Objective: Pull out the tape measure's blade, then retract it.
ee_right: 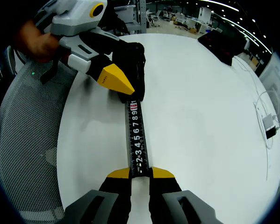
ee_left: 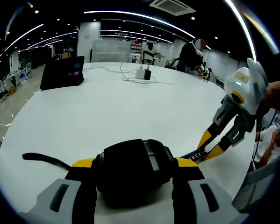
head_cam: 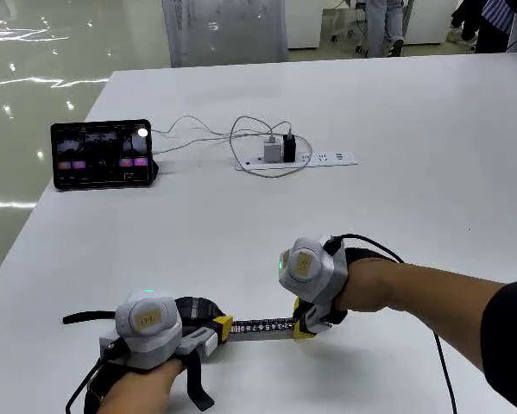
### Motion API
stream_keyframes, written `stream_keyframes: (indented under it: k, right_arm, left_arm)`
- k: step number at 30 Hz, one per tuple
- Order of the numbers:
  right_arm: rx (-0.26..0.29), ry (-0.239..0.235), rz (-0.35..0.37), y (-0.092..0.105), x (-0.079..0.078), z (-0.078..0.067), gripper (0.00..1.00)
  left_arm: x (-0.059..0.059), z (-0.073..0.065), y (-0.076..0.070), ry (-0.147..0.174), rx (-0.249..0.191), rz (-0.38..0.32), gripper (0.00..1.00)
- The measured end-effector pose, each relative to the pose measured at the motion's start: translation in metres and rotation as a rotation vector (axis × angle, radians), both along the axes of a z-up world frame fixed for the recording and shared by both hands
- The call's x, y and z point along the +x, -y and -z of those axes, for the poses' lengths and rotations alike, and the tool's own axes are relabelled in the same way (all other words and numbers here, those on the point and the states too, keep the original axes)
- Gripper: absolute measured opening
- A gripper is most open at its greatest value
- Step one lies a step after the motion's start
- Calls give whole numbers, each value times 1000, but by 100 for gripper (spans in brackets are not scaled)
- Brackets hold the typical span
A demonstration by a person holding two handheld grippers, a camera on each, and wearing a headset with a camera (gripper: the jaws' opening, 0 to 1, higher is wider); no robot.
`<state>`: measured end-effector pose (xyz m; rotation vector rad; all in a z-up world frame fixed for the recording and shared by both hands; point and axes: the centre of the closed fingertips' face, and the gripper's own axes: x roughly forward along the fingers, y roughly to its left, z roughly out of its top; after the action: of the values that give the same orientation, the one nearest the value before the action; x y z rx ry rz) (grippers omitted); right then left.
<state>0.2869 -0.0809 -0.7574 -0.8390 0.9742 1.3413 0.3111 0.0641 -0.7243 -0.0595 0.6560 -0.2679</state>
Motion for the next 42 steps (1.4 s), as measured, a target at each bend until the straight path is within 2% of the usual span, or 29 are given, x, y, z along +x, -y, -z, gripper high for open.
stream_keyframes:
  k: [42]
  right_arm:
    - [19, -16, 41, -23, 2, 0, 10]
  left_arm:
    - [0, 1, -1, -9, -9, 0, 61]
